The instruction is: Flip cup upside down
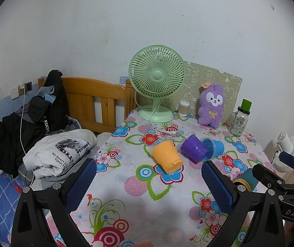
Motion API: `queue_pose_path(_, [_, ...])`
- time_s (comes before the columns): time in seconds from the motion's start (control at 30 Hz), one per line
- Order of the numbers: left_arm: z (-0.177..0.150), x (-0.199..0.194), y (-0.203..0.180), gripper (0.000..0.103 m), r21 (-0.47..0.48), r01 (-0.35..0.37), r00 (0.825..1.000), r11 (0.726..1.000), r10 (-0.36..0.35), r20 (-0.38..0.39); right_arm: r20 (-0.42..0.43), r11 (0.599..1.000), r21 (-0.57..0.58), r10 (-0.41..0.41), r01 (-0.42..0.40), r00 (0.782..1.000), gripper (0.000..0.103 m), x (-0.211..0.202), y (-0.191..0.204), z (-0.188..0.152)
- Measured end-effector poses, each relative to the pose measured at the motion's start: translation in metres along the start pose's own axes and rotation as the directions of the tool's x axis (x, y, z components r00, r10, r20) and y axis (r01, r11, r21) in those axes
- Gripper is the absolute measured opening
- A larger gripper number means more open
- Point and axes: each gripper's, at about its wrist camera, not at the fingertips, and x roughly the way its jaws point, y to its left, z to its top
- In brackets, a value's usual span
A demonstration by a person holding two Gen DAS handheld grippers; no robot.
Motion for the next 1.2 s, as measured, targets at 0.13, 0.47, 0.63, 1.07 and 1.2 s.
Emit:
queue_pose_path(0.13, [-0.0005,-0.0004,0.0005,0.103,-0.002,0.000,1.000,1.000,0.000,0.001,-0.001,1.000,0.001,0.000,0.000,1.000,0.100,0.0012,0.0003,0.0013])
queue_pose_path(0.47, [0.0010,-0.0006,0.0009,0.103,-0.004,0.001,1.000,1.000,-0.001,-0.001,0.000,1.000,0.002,-0.001,0.001,1.000,0.100,0.0009,0.0001,0.0013])
queue_pose_path(0.63, [0.0017,-0.0005,-0.0001,0.103,-0.004,0.001,1.000,1.000,-0.001,-0.002,-0.001,1.000,-0.003,-0.004,0.004,1.000,0.100,0.0003,0.0007,0.0019])
queue_pose_path(1.07, [-0.0026,-0.0043,0.0004,0.103,-0.001,0.001,1.000,1.000,-0.001,0.001,-0.007,1.000,-0.007,-0.007,0.007,1.000,0.100,0.0006,0.0024,0.0019])
queue_pose_path(1.2, [-0.0011,-0.0040,0.0010,0.103,-0.002,0.003,1.000,1.000,-0.003,-0.002,-0.007,1.000,-0.008,-0.008,0.008,1.000,0.100,0.0007,0.0020,0.0024])
